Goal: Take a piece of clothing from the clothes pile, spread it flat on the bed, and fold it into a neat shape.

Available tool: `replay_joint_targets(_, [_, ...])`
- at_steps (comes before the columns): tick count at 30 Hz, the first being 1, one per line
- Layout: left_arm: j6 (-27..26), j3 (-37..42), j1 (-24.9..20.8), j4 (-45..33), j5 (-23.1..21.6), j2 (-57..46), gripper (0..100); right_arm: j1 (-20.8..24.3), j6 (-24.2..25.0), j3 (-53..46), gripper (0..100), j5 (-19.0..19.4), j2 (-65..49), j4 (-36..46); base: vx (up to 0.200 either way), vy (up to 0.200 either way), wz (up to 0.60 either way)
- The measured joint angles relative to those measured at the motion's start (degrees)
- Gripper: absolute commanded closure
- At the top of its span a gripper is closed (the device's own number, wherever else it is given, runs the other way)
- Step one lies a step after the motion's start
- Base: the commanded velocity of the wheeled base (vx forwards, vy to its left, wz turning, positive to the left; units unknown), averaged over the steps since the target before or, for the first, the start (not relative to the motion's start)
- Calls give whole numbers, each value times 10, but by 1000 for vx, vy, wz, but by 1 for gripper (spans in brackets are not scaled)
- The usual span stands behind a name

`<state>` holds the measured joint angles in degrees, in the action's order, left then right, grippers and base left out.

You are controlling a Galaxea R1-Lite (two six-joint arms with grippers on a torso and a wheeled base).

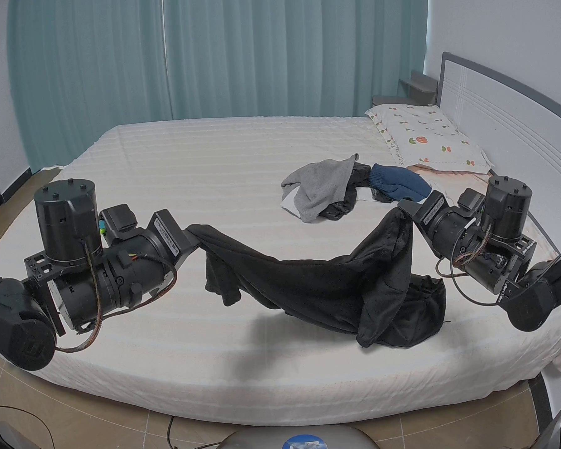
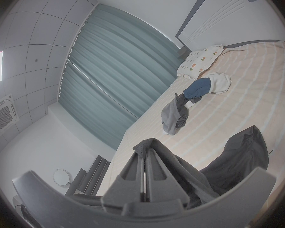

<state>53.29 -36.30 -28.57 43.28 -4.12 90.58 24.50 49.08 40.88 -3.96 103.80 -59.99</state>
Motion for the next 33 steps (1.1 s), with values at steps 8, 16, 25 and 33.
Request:
replay_joint_targets(8, [-2,1,0,-3,0,-9,100,-5,0,-1,100,3,-5,0,0,200,0])
replay_joint_targets(16, [-2,2,0,-4,-1,-10,100,-6,0,-3,100,2,-8,0,0,200,0])
replay_joint_targets(25, [-2,2,0,-4,-1,-11,100,-4,0,-8,100,4,-10,1,0,200,0])
replay_joint_targets(33, [-2,9,2,-4,-1,-13,100,-5,-1,-13,100,11,-14,6,0,150,0])
